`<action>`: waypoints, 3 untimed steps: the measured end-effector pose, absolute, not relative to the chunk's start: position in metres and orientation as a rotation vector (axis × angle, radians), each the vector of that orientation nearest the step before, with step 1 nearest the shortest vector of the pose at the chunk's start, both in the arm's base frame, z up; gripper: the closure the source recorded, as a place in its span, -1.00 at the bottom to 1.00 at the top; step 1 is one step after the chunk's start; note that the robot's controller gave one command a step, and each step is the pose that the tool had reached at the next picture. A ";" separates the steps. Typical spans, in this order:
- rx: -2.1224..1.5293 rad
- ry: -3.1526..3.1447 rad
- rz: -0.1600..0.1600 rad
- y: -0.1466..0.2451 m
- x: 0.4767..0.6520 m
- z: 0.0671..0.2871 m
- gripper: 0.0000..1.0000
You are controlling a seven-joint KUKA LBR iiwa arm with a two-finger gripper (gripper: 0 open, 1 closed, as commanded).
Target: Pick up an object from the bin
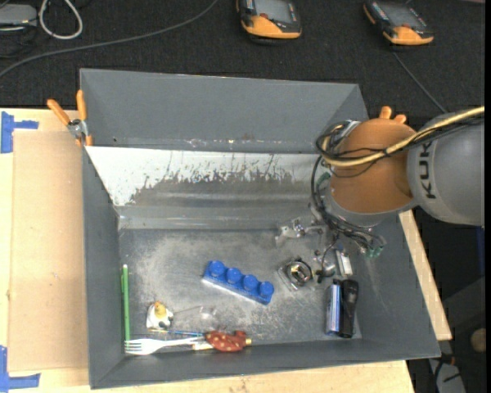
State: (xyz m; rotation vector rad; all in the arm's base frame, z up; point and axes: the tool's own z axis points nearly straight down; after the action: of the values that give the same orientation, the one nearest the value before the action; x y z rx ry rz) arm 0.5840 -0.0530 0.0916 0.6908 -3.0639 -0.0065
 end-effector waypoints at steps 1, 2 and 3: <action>0.701 -3.054 -0.013 -0.093 0.573 0.142 -1.00; 0.599 -3.079 -0.011 -0.064 0.563 0.113 -1.00; 0.617 -3.066 -0.023 -0.041 0.556 0.095 -1.00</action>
Offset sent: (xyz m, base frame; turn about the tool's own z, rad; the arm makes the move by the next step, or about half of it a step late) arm -0.0300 0.0339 -0.0204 0.0855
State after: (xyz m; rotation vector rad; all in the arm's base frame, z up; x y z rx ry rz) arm 0.5564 -0.0415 0.0948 0.6166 -3.0664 -0.0230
